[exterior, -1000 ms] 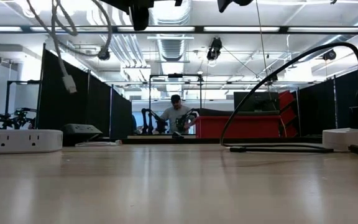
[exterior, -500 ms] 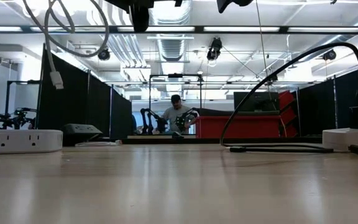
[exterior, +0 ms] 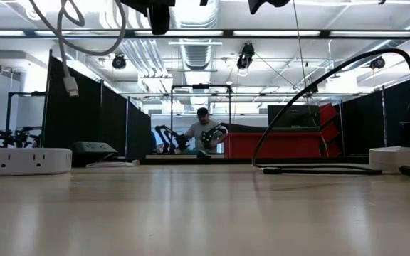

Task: Insert USB
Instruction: Insert the white charger cable into the left white outlet extension

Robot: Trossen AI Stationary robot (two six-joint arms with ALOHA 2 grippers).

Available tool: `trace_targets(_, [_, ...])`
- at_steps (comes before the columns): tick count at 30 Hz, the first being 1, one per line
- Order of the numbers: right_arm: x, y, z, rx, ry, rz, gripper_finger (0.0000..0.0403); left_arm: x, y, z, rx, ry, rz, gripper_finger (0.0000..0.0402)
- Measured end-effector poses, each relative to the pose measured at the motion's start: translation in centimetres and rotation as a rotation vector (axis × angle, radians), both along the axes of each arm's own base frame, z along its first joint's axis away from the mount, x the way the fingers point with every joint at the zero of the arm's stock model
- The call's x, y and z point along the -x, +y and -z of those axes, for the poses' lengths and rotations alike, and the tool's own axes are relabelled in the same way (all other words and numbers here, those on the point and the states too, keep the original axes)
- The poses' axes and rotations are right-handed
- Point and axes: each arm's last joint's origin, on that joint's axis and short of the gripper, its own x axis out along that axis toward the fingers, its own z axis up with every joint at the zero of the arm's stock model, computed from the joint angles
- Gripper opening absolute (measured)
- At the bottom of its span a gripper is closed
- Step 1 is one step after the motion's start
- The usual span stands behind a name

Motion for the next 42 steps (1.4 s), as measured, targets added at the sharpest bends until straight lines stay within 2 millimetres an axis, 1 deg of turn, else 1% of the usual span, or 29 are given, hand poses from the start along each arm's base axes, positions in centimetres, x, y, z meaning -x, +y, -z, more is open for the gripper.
trace_targets(4, [0.0,0.0,0.0,0.004,0.000,0.003,0.0022,-0.1,-0.1,0.1,0.007,-0.016,-0.009,0.0017])
trace_targets(5, [0.0,-0.1,0.0,0.006,0.000,0.005,0.0011,-0.2,-0.1,0.1,0.010,-0.019,-0.011,0.0017])
trace_targets(10, [0.0,-0.2,0.1,0.006,0.011,0.051,0.0005,-0.3,-0.1,0.1,0.009,-0.020,-0.014,0.0020])
trace_targets(15, [0.2,-0.3,0.1,0.028,0.042,0.072,0.0002,-0.2,-0.1,0.0,0.029,-0.004,0.010,0.0038])
trace_targets(22, [1.1,-0.6,-0.2,0.130,0.144,0.127,0.0001,-0.1,-0.3,0.0,0.087,0.135,0.168,0.0084])
trace_targets(26, [1.9,-1.0,-1.0,0.177,0.194,0.160,0.0001,0.0,-0.5,0.6,0.146,0.252,0.281,0.0110])
trace_targets(29, [2.5,-1.2,-1.5,0.230,0.225,0.168,0.0001,0.2,-0.4,1.1,0.232,0.307,0.314,0.0123])
trace_targets(31, [2.8,-1.1,-1.7,0.266,0.240,0.156,0.0001,0.4,-0.2,1.4,0.257,0.324,0.298,0.0129])
trace_targets(34, [3.1,-0.9,-1.5,0.354,0.265,0.125,0.0000,0.5,0.0,1.4,0.256,0.297,0.262,0.0140])
trace_targets(38, [3.4,-0.7,-0.8,0.462,0.320,0.081,0.0000,0.4,0.3,1.1,0.185,0.204,0.179,0.0159])
trace_targets(42, [3.4,-0.7,-0.4,0.473,0.347,0.096,0.0000,0.2,0.5,0.9,0.099,0.120,0.094,0.0182])
